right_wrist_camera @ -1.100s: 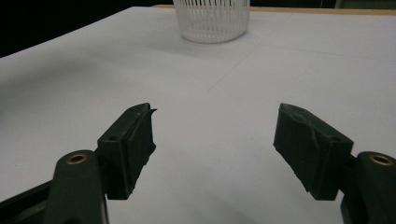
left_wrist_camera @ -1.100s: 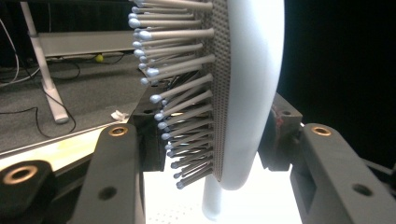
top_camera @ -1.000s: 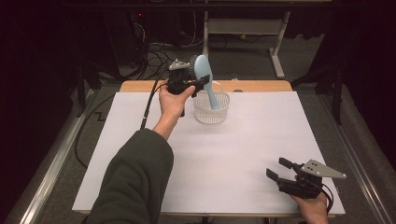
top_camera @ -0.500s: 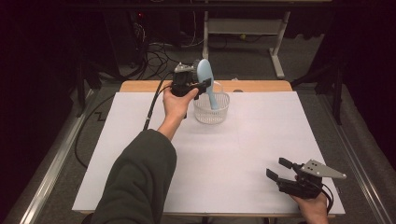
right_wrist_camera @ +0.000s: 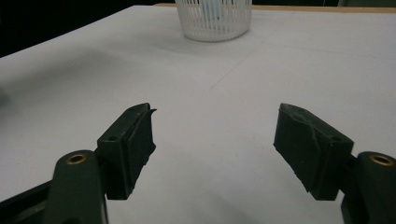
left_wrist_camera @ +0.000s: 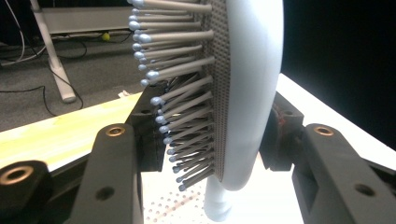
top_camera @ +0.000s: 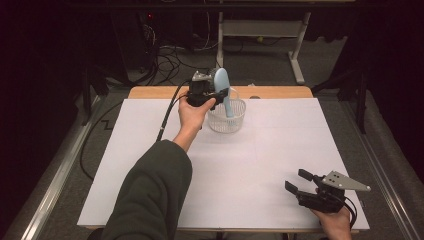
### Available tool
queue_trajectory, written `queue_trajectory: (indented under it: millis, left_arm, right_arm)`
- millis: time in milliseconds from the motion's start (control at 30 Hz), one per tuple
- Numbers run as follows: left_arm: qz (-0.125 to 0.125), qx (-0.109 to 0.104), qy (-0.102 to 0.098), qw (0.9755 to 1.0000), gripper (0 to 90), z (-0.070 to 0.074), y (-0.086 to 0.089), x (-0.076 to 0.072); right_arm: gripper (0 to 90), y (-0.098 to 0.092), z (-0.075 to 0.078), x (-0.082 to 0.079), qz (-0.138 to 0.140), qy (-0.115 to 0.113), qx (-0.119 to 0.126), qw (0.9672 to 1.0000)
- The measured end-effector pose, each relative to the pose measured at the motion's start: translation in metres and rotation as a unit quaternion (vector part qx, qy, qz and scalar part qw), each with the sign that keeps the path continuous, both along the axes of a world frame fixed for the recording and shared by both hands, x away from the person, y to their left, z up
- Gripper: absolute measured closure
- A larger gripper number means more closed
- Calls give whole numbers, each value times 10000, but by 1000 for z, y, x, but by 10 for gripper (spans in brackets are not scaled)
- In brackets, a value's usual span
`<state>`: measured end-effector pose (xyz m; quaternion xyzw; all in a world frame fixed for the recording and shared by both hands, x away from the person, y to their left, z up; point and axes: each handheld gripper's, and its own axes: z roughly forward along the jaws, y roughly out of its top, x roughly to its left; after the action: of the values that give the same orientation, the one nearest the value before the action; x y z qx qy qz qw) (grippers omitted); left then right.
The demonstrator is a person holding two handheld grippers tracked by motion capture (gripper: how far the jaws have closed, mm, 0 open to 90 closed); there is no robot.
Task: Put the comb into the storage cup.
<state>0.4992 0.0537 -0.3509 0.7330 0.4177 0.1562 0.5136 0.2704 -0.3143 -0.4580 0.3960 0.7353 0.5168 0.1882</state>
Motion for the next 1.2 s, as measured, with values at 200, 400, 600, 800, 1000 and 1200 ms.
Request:
queue_trajectory:
  millis: [200,400,600,800,1000,1200]
  left_arm:
    - [25,65,-46,10000,510,-5,-5,1]
    - [-75,89,-74,9999,509,-10,-11,1]
    - [-64,65,-33,10000,504,-14,-12,3]
    - [-108,69,-35,9999,501,-18,-13,3]
    - [-115,15,-49,9999,497,-20,-10,2]
    - [-61,63,-53,9999,468,-20,-4,0]
  right_arm:
    - [291,0,0,0,3,0,-6,10000]
    - [289,0,0,0,17,29,-7,10000]
    - [289,0,0,0,23,41,3,10000]
    - [290,0,-1,0,30,39,7,10000]
    - [290,0,-1,0,51,39,-5,10000]
    - [290,1,-1,1,56,48,-18,10000]
